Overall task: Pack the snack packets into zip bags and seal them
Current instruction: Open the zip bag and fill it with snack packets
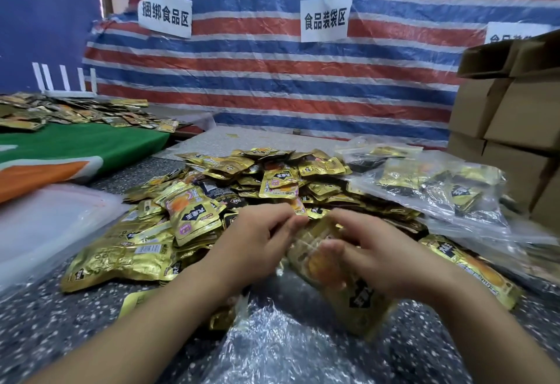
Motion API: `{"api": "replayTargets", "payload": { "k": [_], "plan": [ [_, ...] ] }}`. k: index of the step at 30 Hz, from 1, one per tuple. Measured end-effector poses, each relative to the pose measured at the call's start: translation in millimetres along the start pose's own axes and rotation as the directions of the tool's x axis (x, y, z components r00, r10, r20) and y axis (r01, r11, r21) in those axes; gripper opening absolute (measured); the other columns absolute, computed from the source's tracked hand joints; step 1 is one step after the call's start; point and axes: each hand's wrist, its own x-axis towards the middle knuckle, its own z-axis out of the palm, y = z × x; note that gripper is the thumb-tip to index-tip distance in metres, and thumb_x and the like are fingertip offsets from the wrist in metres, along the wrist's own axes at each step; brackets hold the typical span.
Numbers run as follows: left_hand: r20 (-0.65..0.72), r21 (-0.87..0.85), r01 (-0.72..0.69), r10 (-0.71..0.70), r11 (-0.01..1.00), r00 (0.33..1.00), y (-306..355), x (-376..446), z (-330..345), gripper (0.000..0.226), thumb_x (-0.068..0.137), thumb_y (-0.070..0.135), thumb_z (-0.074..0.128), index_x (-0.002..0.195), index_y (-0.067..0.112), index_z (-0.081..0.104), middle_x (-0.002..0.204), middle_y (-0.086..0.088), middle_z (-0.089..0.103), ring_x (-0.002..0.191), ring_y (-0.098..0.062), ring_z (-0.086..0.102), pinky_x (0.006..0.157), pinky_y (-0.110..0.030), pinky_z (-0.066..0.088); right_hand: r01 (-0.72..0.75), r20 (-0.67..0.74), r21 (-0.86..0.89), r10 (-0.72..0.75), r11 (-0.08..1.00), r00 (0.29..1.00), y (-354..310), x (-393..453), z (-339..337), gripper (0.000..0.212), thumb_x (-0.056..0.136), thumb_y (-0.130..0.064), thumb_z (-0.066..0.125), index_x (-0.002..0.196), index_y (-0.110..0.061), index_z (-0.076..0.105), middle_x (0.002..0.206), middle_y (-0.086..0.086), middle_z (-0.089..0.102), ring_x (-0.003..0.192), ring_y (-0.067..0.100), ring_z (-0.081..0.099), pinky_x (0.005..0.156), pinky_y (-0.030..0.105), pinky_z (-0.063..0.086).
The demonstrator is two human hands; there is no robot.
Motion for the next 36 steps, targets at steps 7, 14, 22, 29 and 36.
{"api": "replayTargets", "payload": {
  "k": [7,14,22,29,36],
  "plan": [
    [-0.067,-0.024,0.044,-0.046,0.999,0.997,2,1,2,0.034,0.097,0.040,0.051,0.064,0.030,0.047,0.054,0.013,0.046,0.052,-0.002,0.041,0.050,-0.014,0.027,0.018,0.034,-0.017,-0.017,1.000,0.999,-2,4,11,0.026,0.103,-0.041,0.041,0.103,-0.030,0.064,0.093,-0.018,0.065,0.089,-0.002,0.058,0.075,0.018,0.046],
    [-0.170,-0.050,0.081,-0.088,0.995,0.982,1,2,-1,0.036,0.098,0.045,0.045,0.068,0.026,0.054,0.052,-0.001,0.047,0.048,-0.008,0.042,0.045,-0.012,0.028,0.034,-0.059,-0.073,-0.038,0.997,0.998,6,2,9,0.023,0.086,-0.056,0.064,0.080,-0.033,0.062,0.096,-0.017,0.057,0.091,-0.001,0.056,0.078,0.022,0.047],
    [-0.223,-0.182,0.125,-0.165,0.975,0.961,7,3,-6,0.046,0.097,0.050,0.040,0.070,0.014,0.052,0.061,-0.006,0.053,0.046,-0.017,0.046,0.044,-0.034,0.037,-0.100,0.099,0.052,0.094,0.994,0.991,17,0,2,0.033,0.092,-0.043,0.065,0.075,-0.015,0.069,0.065,-0.009,0.056,0.057,-0.001,0.046,0.054,0.017,0.037],
    [-0.381,-0.257,0.114,-0.209,0.960,0.900,16,9,-17,0.043,0.097,0.041,0.040,0.070,0.009,0.051,0.058,-0.012,0.052,0.047,-0.014,0.048,0.045,-0.027,0.039,0.102,-0.308,0.372,0.019,0.923,0.951,-4,-4,-6,0.020,0.086,-0.034,0.075,0.076,-0.018,0.071,0.075,0.010,0.071,0.071,0.028,0.067,0.067,0.032,0.050],
    [-0.454,-0.343,0.023,-0.188,0.939,0.871,28,16,-33,0.038,0.098,0.037,0.040,0.072,0.013,0.052,0.057,-0.001,0.053,0.047,-0.006,0.050,0.045,-0.019,0.042,0.273,-0.431,0.582,0.005,0.766,0.902,-28,-1,-19,0.015,0.083,-0.024,0.067,0.082,-0.009,0.069,0.074,0.007,0.074,0.066,0.016,0.071,0.061,0.022,0.056]
  ]
}}
